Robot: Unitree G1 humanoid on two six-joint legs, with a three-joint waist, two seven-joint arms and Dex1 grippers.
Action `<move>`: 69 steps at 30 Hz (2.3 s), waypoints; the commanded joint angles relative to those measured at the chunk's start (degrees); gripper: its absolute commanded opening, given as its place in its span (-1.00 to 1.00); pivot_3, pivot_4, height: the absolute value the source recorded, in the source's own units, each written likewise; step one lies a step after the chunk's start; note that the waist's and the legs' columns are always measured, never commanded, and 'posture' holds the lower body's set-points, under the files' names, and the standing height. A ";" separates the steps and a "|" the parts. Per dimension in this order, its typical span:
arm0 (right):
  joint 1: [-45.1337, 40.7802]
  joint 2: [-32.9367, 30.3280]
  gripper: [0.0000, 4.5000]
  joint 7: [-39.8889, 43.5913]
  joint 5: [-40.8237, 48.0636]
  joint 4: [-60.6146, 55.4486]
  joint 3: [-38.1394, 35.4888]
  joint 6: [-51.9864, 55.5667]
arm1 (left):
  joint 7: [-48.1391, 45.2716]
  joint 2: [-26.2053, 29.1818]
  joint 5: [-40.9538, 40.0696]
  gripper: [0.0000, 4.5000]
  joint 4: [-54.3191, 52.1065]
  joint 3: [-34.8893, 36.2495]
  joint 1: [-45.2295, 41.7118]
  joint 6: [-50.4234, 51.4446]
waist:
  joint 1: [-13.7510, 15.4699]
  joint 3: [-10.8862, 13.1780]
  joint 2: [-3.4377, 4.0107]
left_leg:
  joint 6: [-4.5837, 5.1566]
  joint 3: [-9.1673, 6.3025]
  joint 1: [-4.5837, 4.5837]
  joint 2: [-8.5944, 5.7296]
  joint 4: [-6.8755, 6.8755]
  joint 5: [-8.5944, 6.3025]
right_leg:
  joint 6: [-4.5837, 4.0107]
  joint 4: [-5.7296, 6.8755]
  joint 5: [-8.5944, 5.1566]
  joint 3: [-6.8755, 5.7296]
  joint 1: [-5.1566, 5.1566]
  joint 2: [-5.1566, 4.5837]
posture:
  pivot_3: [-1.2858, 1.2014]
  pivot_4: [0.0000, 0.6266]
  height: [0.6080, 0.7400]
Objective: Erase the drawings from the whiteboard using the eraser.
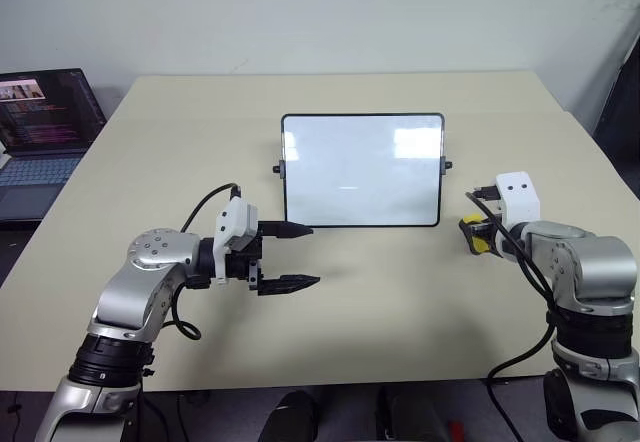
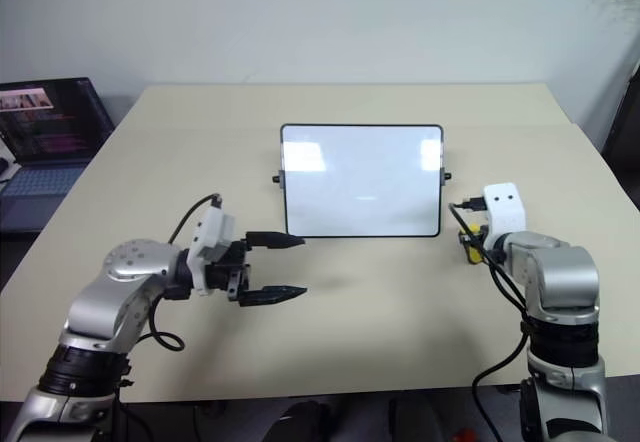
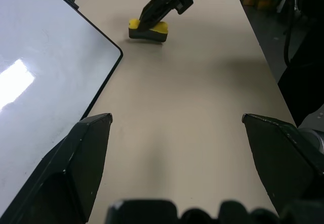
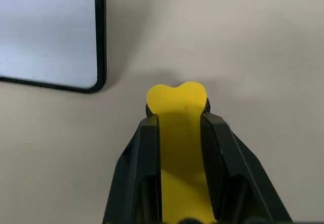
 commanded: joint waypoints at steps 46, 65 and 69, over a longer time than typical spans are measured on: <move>0.07 2.93 0.99 -5.91 -0.17 -8.57 -5.08 -4.35 | 13.97 -4.62 -2.82 1.00 -6.11 6.32 -0.11 2.58 | 0.09 -0.01 -0.01 | 0.02 0.28 0.36 -0.01 0.08 0.01 | -0.01 0.50 -0.02 0.23 0.07 0.00 | 0.03 -0.52 1.00; 36.99 11.11 0.99 -8.76 -3.65 -21.20 -11.47 -52.09 | 59.47 -25.84 22.89 1.00 -23.90 2.21 26.94 -2.67 | 0.29 -0.12 -0.06 | 0.02 0.47 0.68 0.01 0.06 -0.01 | 0.28 0.47 -0.19 0.44 0.36 -0.04 | 0.03 -0.52 1.00; 42.67 13.34 0.99 -9.23 -3.32 -20.83 -11.54 -56.76 | 64.02 -28.25 26.98 1.00 -25.57 1.48 31.57 -3.48 | 0.32 -0.15 -0.03 | 0.02 0.46 0.72 0.07 0.06 0.00 | 0.34 0.49 -0.25 0.44 0.40 -0.03 | 0.03 -0.52 1.00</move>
